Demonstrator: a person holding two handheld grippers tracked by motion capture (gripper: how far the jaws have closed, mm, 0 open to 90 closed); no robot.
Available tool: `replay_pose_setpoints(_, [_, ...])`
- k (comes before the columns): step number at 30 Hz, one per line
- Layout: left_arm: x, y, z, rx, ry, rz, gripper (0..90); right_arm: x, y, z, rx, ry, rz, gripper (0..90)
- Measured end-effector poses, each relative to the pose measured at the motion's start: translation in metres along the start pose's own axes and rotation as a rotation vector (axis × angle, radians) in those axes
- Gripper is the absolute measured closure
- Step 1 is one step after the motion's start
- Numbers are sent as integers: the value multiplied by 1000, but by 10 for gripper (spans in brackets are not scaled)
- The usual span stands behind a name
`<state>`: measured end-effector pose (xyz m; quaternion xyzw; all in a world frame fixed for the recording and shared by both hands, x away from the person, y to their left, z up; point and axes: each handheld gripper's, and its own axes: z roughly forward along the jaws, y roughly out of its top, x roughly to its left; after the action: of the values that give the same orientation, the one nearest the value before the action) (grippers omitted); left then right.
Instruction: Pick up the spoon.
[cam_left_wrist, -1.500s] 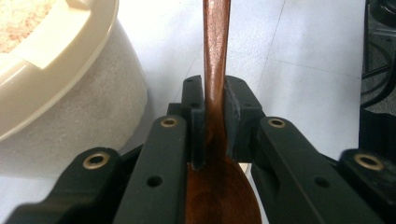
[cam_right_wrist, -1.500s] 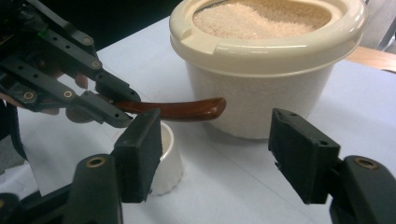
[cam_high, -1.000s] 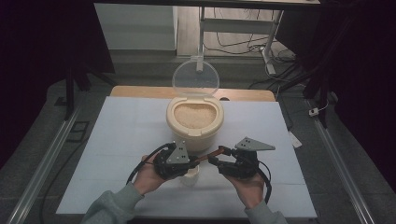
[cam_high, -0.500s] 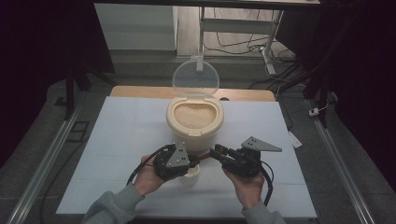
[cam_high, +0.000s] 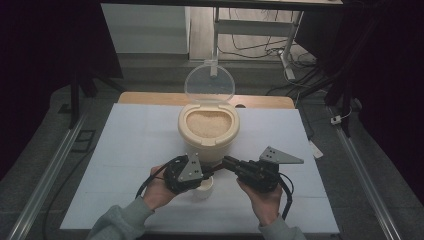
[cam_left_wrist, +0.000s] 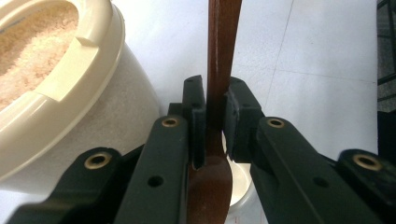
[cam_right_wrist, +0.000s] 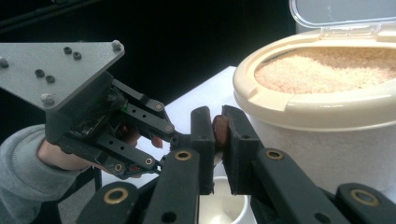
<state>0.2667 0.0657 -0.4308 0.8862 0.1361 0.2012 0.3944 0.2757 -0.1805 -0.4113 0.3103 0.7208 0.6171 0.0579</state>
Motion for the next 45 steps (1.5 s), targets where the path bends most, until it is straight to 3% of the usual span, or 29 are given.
replay_pose_setpoints(11, [-1, 1, 0, -1, 2, 7, 796, 3, -2, 0, -19, -5, -31, 834])
replay_pose_setpoints(17, [2, 1, -4, -49, -7, -46, 766, 5, 1, -3, -56, 1, -42, 836])
replay_pose_setpoints(18, [2, 1, -5, -56, -2, -58, 669, 3, 3, -6, -73, 2, -34, 836])
replay_pose_setpoints(19, [2, 1, -7, -62, 8, -71, 669, 3, 3, -6, -73, 2, -34, 836])
replay_pose_setpoints(20, [3, 0, -8, -71, 16, -82, 523, 1, 5, -9, -94, 7, -30, 836])
replay_pose_setpoints(24, [4, -10, -23, -110, 36, -144, 355, -3, 8, -17, -124, 10, -22, 836])
replay_pose_setpoints(25, [4, -10, -23, -110, 36, -144, 330, -5, 9, -19, -131, 10, -19, 836])
replay_pose_setpoints(29, [9, -32, -37, -108, 35, -219, 294, -12, 10, -26, -158, 6, -2, 835])
replay_pose_setpoints(30, [11, -45, -43, -96, 55, -253, 283, -13, 11, -27, -163, 2, -3, 835])
replay_pose_setpoints(31, [11, -45, -43, -96, 55, -253, 276, -14, 11, -29, -168, 0, -4, 835])
replay_pose_setpoints(39, [18, -105, -61, -45, 101, -386, 251, -20, 16, -38, -194, 0, -23, 835])
replay_pose_setpoints(40, [18, -105, -61, -45, 101, -386, 249, -21, 16, -38, -197, 1, -26, 835])
replay_pose_setpoints(41, [20, -119, -65, -30, 110, -413, 247, -22, 16, -39, -196, 1, -29, 835])
replay_pose_setpoints(45, [22, -136, -69, -16, 118, -452, 240, -23, 18, -43, -206, 7, -37, 835])
